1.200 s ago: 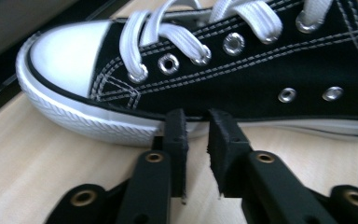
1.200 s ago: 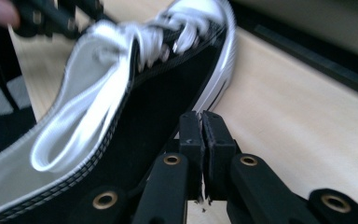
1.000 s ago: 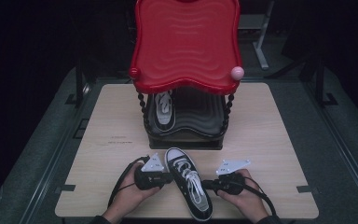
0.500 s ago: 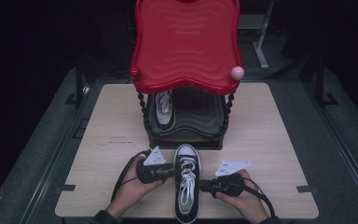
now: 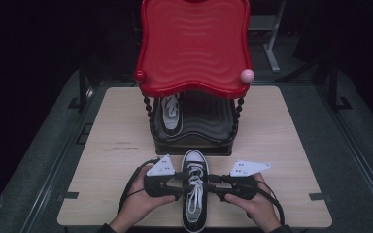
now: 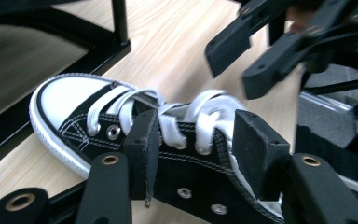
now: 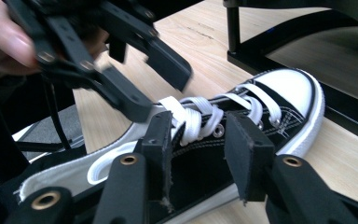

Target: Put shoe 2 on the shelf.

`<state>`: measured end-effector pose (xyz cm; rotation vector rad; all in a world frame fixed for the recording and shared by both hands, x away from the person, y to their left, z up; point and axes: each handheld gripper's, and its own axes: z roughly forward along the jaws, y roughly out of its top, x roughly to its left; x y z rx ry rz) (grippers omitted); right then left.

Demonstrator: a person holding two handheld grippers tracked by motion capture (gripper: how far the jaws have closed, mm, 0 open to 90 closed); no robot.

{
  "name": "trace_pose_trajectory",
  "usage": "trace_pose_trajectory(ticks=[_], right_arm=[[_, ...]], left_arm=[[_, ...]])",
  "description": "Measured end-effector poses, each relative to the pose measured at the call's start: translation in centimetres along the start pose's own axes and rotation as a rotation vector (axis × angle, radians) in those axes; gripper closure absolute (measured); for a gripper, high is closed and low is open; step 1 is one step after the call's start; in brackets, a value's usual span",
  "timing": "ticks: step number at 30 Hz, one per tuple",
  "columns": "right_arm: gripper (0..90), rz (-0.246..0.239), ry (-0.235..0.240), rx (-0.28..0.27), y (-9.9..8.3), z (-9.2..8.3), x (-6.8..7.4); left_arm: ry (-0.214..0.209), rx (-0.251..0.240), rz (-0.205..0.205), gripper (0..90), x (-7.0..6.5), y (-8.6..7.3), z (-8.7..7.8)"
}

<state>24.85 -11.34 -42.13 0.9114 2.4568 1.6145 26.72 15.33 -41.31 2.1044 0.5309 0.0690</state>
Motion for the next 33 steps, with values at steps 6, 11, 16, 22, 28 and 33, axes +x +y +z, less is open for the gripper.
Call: trace_pose_trajectory(ticks=[6, 11, 16, 22, 28, 33], right_arm=[[59.4, -0.011, 0.014, 0.020, 0.1, 1.0, 0.2], [61.5, -0.012, 0.034, 0.059, -0.3, 1.9, 0.3], [75.8, 0.015, 0.043, 0.113, -0.6, 2.5, 0.2], [84.4, 0.017, 0.025, 0.130, -0.4, 2.3, 0.4], [84.8, 0.020, 0.035, 0.107, 0.0, 1.2, 1.0], [84.8, 0.017, 0.052, 0.066, 0.4, -0.3, 1.8]], left_arm=[[-0.001, 0.033, 0.003, 60.6, 0.7, -0.9, -0.5], [-0.043, 0.056, 0.017, 72.1, 0.6, -1.0, -0.2], [-0.061, 0.080, 0.010, 81.7, 0.4, -1.0, 0.1], [-0.052, 0.082, 0.017, 86.5, 0.2, -0.6, -0.2], [-0.084, 0.064, 0.014, 86.8, -0.2, 0.0, -1.0], [-0.129, 0.026, 0.031, 86.8, -1.1, 1.2, -2.3]])
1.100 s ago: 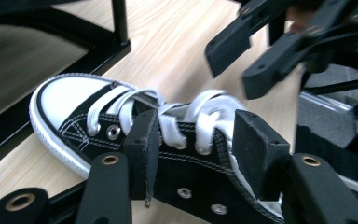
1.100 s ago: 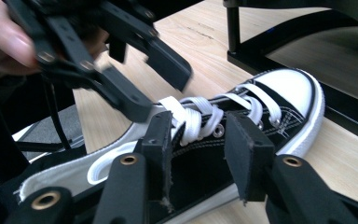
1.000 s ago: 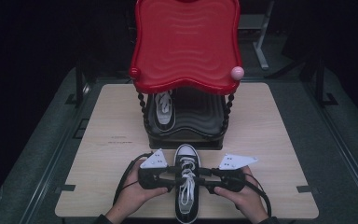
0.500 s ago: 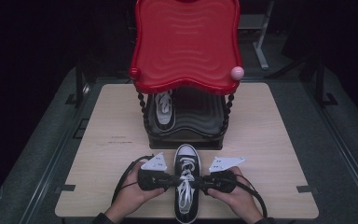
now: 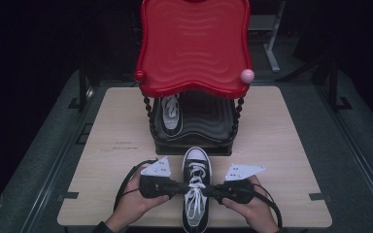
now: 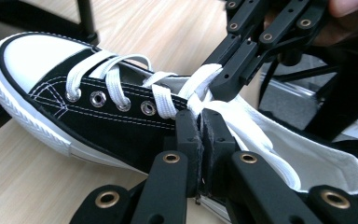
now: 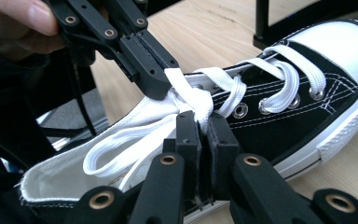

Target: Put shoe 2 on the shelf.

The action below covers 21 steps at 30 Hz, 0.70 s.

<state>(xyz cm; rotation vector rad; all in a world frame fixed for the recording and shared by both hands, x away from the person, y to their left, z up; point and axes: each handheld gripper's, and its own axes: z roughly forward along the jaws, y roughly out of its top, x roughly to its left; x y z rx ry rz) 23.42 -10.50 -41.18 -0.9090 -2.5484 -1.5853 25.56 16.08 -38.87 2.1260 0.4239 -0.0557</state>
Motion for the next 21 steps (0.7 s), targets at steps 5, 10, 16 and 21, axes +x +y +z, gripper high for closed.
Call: trace_pose_trajectory(ticks=[5, 10, 16, 21], right_arm=[[84.8, -0.022, 0.008, -0.042, 0.7, -1.6, 1.0], [84.9, -0.056, -0.005, -0.075, 1.9, -3.0, 1.7], [85.0, -0.087, -0.031, -0.108, 3.5, -3.8, 1.5], [85.3, -0.121, -0.093, -0.146, 6.0, -3.8, -0.1]], left_arm=[[-0.014, -0.037, 0.031, 86.9, -0.9, 1.1, -0.9], [-0.010, -0.073, 0.065, 86.9, -1.4, 2.6, -1.9], [0.024, -0.098, 0.092, 87.0, -1.0, 4.4, -2.5], [0.101, -0.118, 0.123, 87.2, 1.0, 6.9, -2.8]])
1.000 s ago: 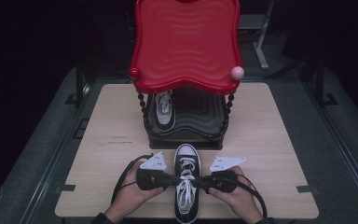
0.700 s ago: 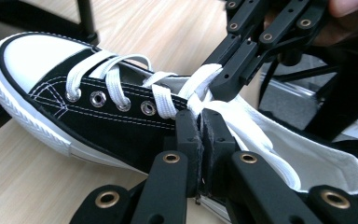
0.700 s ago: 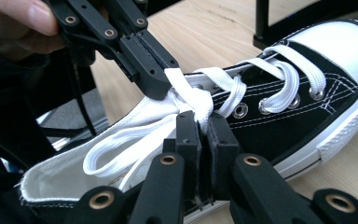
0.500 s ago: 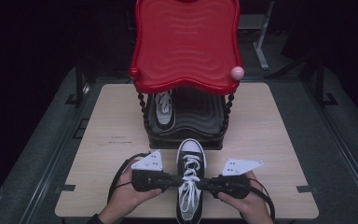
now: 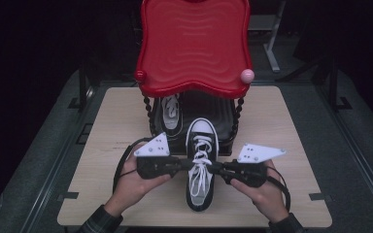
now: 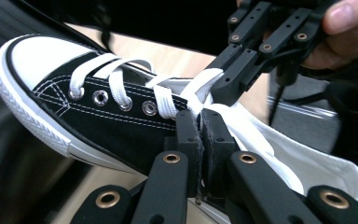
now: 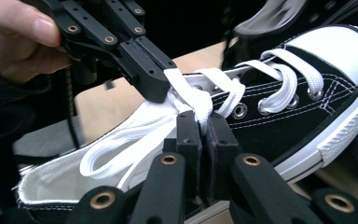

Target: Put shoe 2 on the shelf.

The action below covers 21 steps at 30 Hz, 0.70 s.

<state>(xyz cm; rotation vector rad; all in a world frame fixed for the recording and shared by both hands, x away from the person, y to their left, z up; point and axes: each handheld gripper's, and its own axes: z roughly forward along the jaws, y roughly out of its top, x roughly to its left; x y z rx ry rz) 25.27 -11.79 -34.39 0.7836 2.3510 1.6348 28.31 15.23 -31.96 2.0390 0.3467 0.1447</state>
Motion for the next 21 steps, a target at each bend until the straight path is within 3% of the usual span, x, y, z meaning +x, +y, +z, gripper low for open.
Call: trace_pose_trajectory(ticks=[6, 7, 8, 13, 21], right_arm=[[85.4, -0.003, -0.076, -0.032, 1.7, 1.0, -2.5], [85.5, -0.005, -0.089, -0.036, 1.9, 1.1, -2.9], [85.4, 0.000, -0.104, -0.040, 2.1, 1.3, -3.4], [85.5, 0.015, -0.164, -0.056, 2.5, 1.9, -5.3], [85.5, 0.026, -0.250, -0.064, 2.4, 2.8, -7.4]], left_arm=[[0.091, -0.017, 0.005, 87.3, 2.5, 1.7, 1.2], [0.091, -0.017, 0.005, 87.3, 2.5, 1.7, 1.2], [0.126, -0.016, 0.013, 87.4, 3.3, 2.1, 1.8], [0.192, -0.041, 0.014, 87.5, 4.6, 2.7, 3.3], [0.252, -0.077, -0.013, 87.6, 6.2, 2.8, 5.5]])
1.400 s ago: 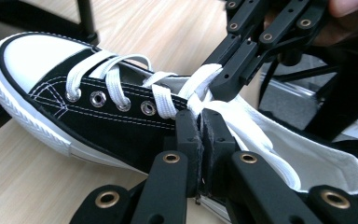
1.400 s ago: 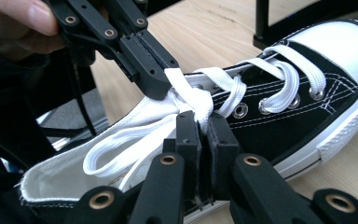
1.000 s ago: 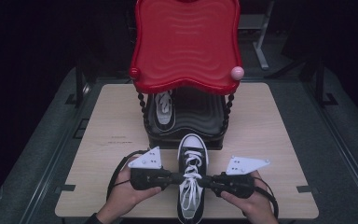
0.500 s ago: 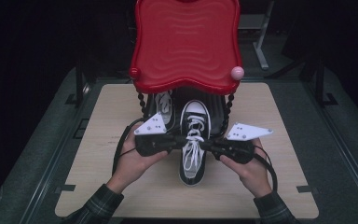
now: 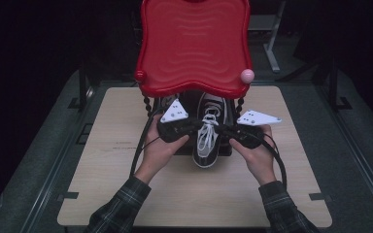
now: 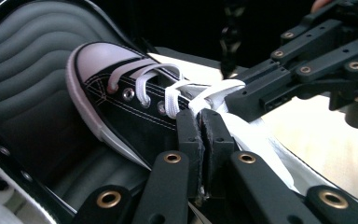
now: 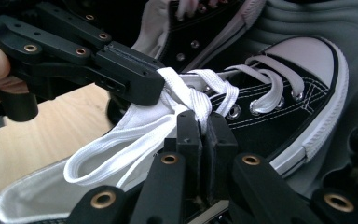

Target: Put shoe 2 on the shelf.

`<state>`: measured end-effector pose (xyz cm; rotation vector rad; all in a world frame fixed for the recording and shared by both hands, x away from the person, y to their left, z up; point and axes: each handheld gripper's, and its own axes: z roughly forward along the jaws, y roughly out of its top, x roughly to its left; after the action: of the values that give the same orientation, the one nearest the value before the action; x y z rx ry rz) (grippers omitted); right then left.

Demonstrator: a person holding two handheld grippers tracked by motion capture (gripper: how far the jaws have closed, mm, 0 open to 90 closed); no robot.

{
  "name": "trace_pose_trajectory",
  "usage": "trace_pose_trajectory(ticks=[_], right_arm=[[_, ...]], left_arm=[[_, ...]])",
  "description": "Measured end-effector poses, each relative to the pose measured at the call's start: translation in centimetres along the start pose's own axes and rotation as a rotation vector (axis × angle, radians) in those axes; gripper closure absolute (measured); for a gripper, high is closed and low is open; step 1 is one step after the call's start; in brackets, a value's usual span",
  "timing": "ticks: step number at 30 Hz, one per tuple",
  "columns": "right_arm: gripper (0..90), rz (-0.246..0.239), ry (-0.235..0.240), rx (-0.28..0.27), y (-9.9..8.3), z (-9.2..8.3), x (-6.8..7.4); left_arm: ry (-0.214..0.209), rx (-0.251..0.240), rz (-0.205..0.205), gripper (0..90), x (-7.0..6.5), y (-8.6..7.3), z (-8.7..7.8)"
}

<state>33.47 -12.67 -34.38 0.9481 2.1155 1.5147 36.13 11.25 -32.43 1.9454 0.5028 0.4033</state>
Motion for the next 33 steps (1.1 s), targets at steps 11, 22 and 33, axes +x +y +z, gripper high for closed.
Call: trace_pose_trajectory(ticks=[11, 22, 33], right_arm=[[85.5, 0.003, 0.007, -0.012, -0.1, 0.4, -0.1], [85.4, 0.013, 0.013, -0.009, -0.1, 0.3, -0.2], [85.3, 0.020, 0.017, -0.009, 0.0, 0.3, -0.3]], left_arm=[[-0.044, -0.013, -0.019, 76.0, 0.0, -1.0, -2.3], [-0.129, 0.116, 0.054, 46.2, -2.3, -5.8, -4.7], [-0.122, 0.178, 0.084, 41.4, -3.8, -8.4, -0.9]])
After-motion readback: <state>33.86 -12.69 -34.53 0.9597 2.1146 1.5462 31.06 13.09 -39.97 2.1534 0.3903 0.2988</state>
